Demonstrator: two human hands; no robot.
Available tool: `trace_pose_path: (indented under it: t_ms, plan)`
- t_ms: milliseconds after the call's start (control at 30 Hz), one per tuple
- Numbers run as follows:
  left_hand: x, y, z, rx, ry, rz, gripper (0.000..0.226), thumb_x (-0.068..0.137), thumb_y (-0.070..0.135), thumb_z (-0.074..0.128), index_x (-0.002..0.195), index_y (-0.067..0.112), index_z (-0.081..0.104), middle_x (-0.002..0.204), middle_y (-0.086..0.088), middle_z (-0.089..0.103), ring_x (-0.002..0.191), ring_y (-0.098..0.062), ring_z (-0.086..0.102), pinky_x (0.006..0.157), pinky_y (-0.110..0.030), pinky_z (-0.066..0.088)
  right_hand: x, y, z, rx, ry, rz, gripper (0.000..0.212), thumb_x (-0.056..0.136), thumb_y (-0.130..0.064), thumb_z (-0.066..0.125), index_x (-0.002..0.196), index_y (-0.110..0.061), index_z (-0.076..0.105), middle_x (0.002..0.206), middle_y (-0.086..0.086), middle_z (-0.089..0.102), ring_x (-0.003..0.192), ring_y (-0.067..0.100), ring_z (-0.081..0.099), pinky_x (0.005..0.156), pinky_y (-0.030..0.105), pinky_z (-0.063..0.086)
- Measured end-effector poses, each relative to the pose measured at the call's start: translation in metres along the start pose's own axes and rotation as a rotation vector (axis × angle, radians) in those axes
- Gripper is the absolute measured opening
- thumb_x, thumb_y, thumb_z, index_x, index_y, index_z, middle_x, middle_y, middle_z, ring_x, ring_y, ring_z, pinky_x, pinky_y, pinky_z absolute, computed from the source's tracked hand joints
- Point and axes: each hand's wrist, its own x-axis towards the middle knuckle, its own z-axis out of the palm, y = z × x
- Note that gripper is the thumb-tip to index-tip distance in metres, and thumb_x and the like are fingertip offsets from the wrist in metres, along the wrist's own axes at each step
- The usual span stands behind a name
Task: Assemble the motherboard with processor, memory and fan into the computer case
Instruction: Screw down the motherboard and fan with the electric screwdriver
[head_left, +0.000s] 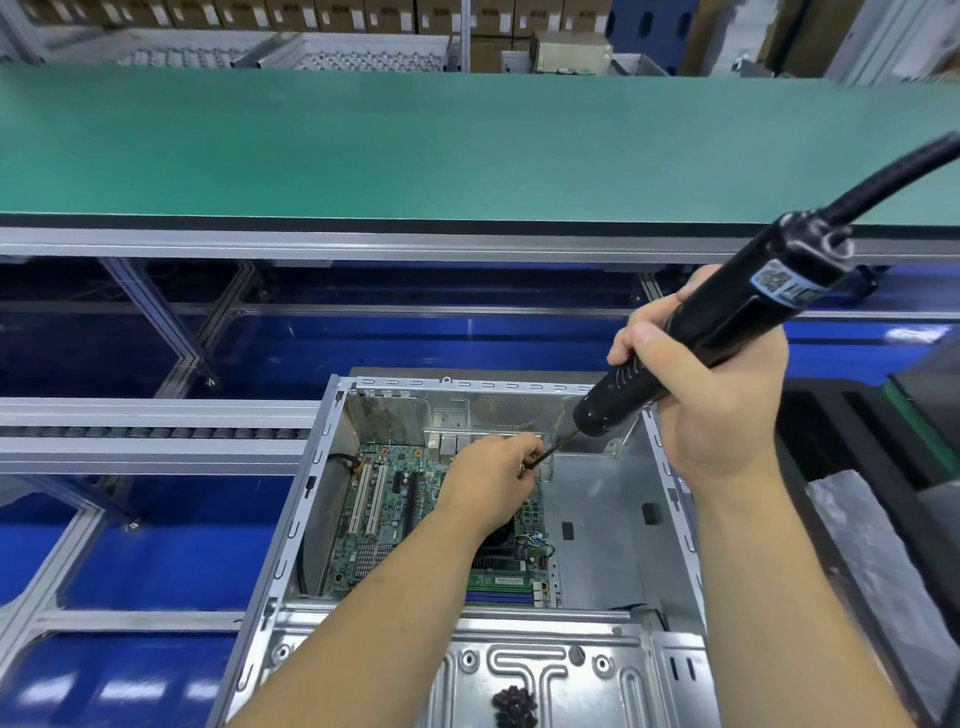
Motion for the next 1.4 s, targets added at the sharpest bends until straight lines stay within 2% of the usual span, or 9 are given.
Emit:
trace_pose_path:
  t_ms: [67,267,467,600,767,967,1133,1267,1400]
  plan:
    - [0.001,0.0,0.002,0.025,0.006,0.012,0.021,0.09,0.019,0.061,0.109,0.027,0.063,0.098,0.002,0.07,0.092,-0.022,0.061,0.074,-0.034,0.053,-0.001,0.001,0.004,-0.062,0.046,0.014,0.017,0.077,-0.016,0.071,0.075,-0.032,0.069,0.068,0.006,0.063,0.062,0.035,0.062,0.069,0.046,0.053]
    - [0.003,0.003,0.006,-0.004,0.003,0.0,0.023,0.088,0.014,0.06,0.107,0.028,0.059,0.097,0.002,0.068,0.095,-0.022,0.058,0.074,-0.035,0.051,-0.001,0.005,0.006,-0.136,0.087,0.007,0.015,0.077,-0.017,0.074,0.075,-0.031,0.069,0.067,0.012,0.061,0.065,0.042,0.059,0.07,0.058,0.054]
    - [0.004,0.001,0.009,-0.103,0.014,-0.036,0.027,0.087,0.015,0.067,0.106,0.032,0.06,0.095,0.015,0.066,0.097,-0.01,0.053,0.072,-0.029,0.048,-0.003,0.006,0.002,-0.146,0.116,0.015,0.019,0.077,-0.017,0.074,0.08,-0.034,0.067,0.071,0.011,0.063,0.068,0.04,0.06,0.074,0.056,0.055]
    - [0.003,0.0,0.008,-0.115,0.001,-0.048,0.035,0.082,0.018,0.072,0.11,0.034,0.06,0.086,0.022,0.054,0.096,-0.013,0.053,0.079,-0.032,0.049,-0.003,0.009,-0.001,-0.148,0.153,0.025,0.018,0.076,-0.017,0.075,0.079,-0.032,0.065,0.071,0.009,0.064,0.067,0.039,0.06,0.074,0.055,0.055]
    - [0.003,-0.006,0.008,0.041,-0.065,-0.089,0.039,0.084,0.047,0.069,0.119,0.032,0.062,0.117,0.011,0.06,0.113,-0.016,0.048,0.099,-0.038,0.036,0.0,0.017,-0.005,-0.208,0.172,0.049,0.018,0.076,-0.019,0.076,0.077,-0.033,0.064,0.073,0.012,0.065,0.071,0.041,0.062,0.076,0.057,0.056]
    - [0.002,-0.014,0.007,0.071,-0.065,-0.161,0.02,0.09,0.043,0.063,0.082,0.028,0.072,0.099,0.009,0.065,0.108,-0.019,0.049,0.095,-0.038,0.035,-0.003,0.035,-0.003,-0.233,0.175,0.102,0.024,0.075,-0.026,0.077,0.084,-0.045,0.064,0.078,0.016,0.068,0.077,0.036,0.065,0.083,0.052,0.056]
    - [0.003,-0.012,0.006,0.038,-0.124,-0.267,0.019,0.087,0.039,0.062,0.069,0.03,0.063,0.083,0.012,0.067,0.097,-0.017,0.054,0.091,-0.036,0.041,-0.002,0.048,-0.003,-0.238,0.181,0.118,0.026,0.075,-0.028,0.078,0.085,-0.047,0.063,0.078,0.01,0.069,0.078,0.037,0.066,0.086,0.054,0.056]
    - [0.004,-0.008,0.007,0.004,-0.152,-0.346,0.02,0.08,0.035,0.063,0.062,0.028,0.057,0.073,0.012,0.064,0.086,-0.016,0.057,0.084,-0.035,0.03,-0.003,0.054,-0.002,-0.24,0.177,0.129,0.026,0.074,-0.027,0.078,0.083,-0.048,0.063,0.077,0.01,0.069,0.077,0.04,0.066,0.084,0.058,0.055]
    - [0.004,-0.009,0.007,-0.004,-0.162,-0.35,0.02,0.08,0.037,0.064,0.063,0.029,0.057,0.073,0.012,0.064,0.084,-0.016,0.056,0.085,-0.035,0.03,-0.005,0.058,-0.002,-0.24,0.181,0.128,0.026,0.075,-0.027,0.077,0.085,-0.047,0.065,0.078,0.014,0.069,0.076,0.04,0.066,0.083,0.057,0.056]
